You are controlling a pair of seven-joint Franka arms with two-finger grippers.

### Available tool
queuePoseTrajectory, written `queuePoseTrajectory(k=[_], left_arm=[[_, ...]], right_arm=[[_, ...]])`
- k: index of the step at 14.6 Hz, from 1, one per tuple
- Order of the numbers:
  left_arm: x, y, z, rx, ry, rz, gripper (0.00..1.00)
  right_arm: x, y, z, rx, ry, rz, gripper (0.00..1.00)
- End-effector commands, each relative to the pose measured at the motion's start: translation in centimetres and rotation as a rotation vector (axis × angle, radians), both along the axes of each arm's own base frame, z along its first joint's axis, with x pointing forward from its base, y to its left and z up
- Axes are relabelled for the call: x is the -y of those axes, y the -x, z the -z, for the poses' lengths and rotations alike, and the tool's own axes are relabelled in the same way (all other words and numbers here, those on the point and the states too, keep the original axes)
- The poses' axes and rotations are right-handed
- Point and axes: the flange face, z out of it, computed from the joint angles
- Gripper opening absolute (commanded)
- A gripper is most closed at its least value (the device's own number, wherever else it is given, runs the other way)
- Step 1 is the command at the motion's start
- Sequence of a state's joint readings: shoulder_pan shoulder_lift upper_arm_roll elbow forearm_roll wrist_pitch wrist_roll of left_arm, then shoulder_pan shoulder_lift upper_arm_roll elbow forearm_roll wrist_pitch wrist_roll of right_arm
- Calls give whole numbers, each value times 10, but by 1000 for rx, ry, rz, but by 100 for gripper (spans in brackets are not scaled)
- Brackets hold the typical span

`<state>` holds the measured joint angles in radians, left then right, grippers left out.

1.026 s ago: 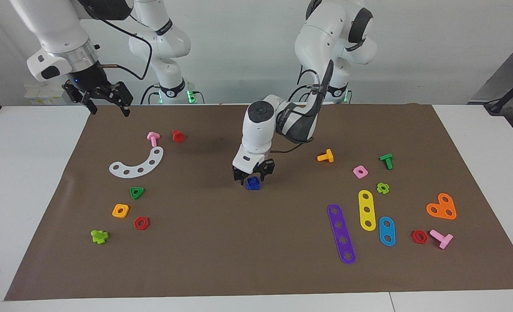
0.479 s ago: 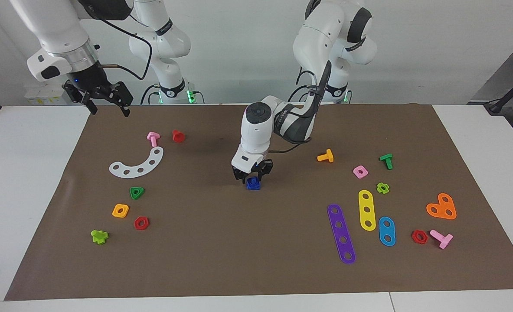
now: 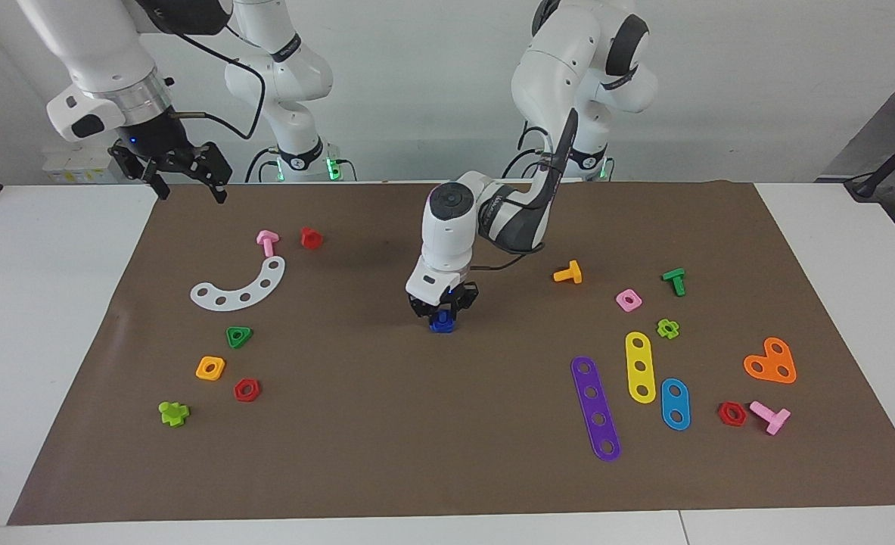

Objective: Unscrew and place screws in storage area

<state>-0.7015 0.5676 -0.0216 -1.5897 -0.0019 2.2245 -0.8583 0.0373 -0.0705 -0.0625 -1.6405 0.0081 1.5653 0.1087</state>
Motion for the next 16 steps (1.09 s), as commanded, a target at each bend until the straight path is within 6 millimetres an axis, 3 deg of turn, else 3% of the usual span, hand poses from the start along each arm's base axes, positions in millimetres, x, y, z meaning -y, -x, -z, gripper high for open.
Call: queuePoseTrajectory(k=[1, 4, 8, 11, 13, 14, 16], left_arm=[[-3, -6, -3, 24, -13, 12, 25], [-2, -12, -9, 3, -23, 1, 25], [-20, -40, -46, -3, -15, -45, 25], [-58, -68, -65, -35, -12, -64, 25], [-94, -85, -79, -63, 13, -63, 25], [-111, -90, -99, -50, 30, -33, 24], [-142, -89, -95, -91, 13, 43, 22]], right_arm=[[5, 7, 2, 12, 6, -31, 100], [8, 8, 1, 14, 6, -27, 100], [8, 8, 3, 9, 6, -27, 100], [8, 8, 2, 11, 6, -27, 100], [8, 8, 2, 12, 6, -25, 100], [7, 8, 2, 14, 6, -26, 100], [3, 6, 1, 23, 6, -31, 100]])
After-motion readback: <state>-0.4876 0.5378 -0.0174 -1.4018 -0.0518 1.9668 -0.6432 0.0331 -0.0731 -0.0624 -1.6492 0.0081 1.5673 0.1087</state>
